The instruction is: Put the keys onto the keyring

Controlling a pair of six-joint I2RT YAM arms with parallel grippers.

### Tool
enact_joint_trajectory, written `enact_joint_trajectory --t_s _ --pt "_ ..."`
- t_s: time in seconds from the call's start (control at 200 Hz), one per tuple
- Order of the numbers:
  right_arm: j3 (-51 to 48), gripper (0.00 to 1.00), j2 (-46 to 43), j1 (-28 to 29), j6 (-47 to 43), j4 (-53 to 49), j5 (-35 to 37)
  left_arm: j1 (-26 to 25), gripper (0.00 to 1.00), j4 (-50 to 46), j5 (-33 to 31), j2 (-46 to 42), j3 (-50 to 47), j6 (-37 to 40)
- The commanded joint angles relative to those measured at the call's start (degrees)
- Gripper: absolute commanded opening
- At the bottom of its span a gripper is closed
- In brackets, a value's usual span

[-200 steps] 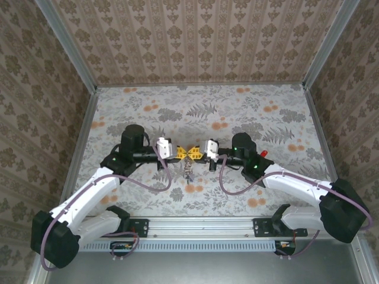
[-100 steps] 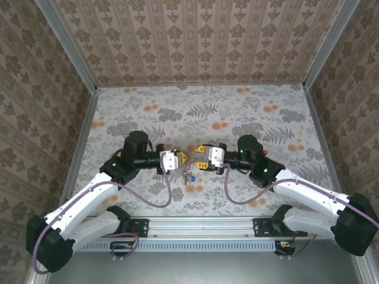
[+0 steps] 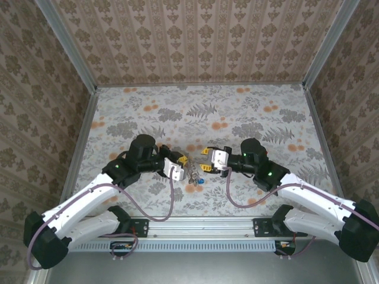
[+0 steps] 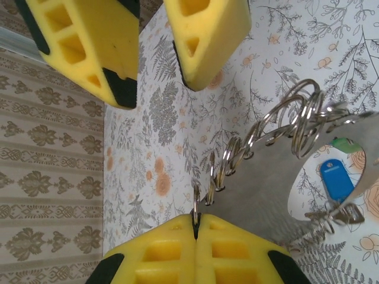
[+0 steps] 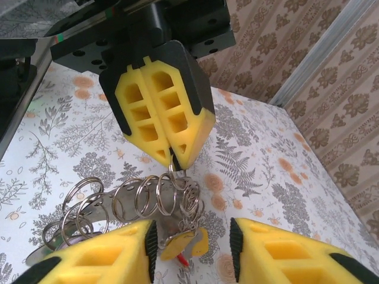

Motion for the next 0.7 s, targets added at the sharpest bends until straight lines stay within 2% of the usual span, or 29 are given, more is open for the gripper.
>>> enact_joint_trajectory --t_s 0.0,0.25,0.485,0.695 --pt "2.0 0.36 1.8 0.1 -2.4 -1.9 0.1 -0.4 0.00 2.7 1.9 -0.5 2.5 0.5" --pt "4.0 0.27 5.6 2.0 -6.5 0.0 2.7 -0.6 0.00 4.5 4.3 -0.7 2.5 -2.4" --pt "4.4 0.28 6.7 3.2 -7.3 0.8 2.3 -0.7 0.00 5.7 5.5 -0.5 2.2 -4.3" --pt "2.1 0.31 2.8 3.2 -8.9 -1.8 3.4 -0.7 0.00 5.2 5.1 -0.6 2.2 -4.5"
